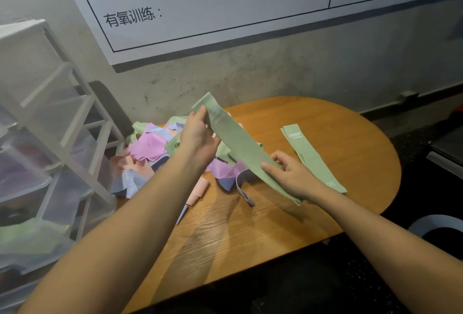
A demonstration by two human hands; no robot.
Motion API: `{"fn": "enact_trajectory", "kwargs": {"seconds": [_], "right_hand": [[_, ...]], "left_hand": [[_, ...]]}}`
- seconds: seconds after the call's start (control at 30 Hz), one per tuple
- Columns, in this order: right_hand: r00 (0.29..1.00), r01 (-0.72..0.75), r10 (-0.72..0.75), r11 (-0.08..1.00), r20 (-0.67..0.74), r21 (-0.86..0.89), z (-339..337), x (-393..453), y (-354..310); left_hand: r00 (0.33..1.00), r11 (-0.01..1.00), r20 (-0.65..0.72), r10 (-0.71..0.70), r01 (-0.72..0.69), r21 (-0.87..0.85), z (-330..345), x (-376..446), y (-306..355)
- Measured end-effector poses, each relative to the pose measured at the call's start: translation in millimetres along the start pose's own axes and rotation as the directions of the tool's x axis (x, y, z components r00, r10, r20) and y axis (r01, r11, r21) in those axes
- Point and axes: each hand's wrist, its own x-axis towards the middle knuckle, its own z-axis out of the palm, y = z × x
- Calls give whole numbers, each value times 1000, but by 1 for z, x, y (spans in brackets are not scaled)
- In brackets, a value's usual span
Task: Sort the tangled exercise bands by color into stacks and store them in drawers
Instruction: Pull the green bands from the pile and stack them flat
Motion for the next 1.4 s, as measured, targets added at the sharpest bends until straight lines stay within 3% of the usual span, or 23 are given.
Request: {"fn": "enact_trajectory", "kwargs": {"seconds": [0.1,0.17,0.3,0.5,0.7,0.87,0.97,1.13,1.4], "right_hand": [[999,-30,30,999,-45,-11,-17,-2,14],[998,-42,40,998,-54,-37,-29,-4,22],[994,-68,64,997,-88,-46,-54,-7,39],[973,-149,146,989,-179,-3,-89,-10,63],[936,-259,268,963,-228,70,-115,-12,95],[908,-356,406,878,-106,319,-123,-7,111],[906,-393,423,837,5,381,-124,-4,110],[905,-421,421,862,65,281,-123,6,115],[954,-284,295,944,46,-166,-124,10,133]], "left_hand": [[994,949,-65,93,-69,309,6,16,-14],[991,901,-60,117,-81,425,12,26,-24],[996,873,-29,83,-59,485,32,46,-44],[998,923,-66,-24,47,382,72,80,-77],[999,883,5,-51,43,468,107,107,-121],[998,810,19,-53,32,586,117,134,-150],[998,744,29,-55,22,668,118,147,-164],[998,613,47,-28,-20,790,113,158,-185],[999,502,44,4,-40,864,99,173,-203]]}}
